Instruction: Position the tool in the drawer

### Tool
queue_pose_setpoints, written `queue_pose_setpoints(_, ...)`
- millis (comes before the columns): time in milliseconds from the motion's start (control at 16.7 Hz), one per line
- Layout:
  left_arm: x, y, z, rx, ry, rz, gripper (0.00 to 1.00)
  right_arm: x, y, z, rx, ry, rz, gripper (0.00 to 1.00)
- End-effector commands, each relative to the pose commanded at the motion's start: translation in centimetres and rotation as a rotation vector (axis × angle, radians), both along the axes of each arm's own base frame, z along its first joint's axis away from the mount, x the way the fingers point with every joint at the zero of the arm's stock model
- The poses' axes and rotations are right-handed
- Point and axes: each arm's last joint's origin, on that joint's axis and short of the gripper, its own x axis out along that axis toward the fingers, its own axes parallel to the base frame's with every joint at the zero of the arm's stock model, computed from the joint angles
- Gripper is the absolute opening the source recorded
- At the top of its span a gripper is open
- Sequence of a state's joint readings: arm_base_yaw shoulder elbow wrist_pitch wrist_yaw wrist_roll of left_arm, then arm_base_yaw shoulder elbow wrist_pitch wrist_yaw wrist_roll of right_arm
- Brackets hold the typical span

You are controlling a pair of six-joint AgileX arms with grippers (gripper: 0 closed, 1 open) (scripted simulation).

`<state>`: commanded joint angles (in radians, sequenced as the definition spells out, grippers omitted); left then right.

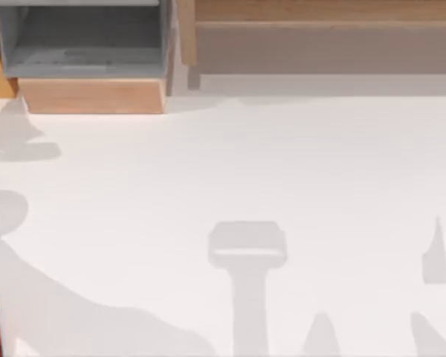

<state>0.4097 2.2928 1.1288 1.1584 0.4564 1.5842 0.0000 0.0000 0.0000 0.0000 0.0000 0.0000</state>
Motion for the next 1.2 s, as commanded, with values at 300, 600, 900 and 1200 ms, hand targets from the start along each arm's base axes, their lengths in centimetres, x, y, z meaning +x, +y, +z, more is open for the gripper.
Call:
queue_pose_setpoints(300, 1.8, 0.1, 0.0, 0.0, 0.0, 0.0, 1.0, 0.0, 0.0, 0.0, 0.0, 0.0, 0.0, 1.0)
queue_pose_setpoints(600, 1.8, 0.1, 0.0, 0.0, 0.0, 0.0, 0.85, 0.0, 0.0, 0.0, 0.0, 0.0, 0.0, 1.0)
queue_pose_setpoints(900, 1.8, 0.1, 0.0, 0.0, 0.0, 0.0, 0.47, 0.0, 0.0, 0.0, 0.0, 0.0, 0.0, 1.0)
queue_pose_setpoints(1200, 1.8, 0.1, 0.0, 0.0, 0.0, 0.0, 0.1, 0.0, 0.0, 0.0, 0.0, 0.0, 0.0, 1.0)
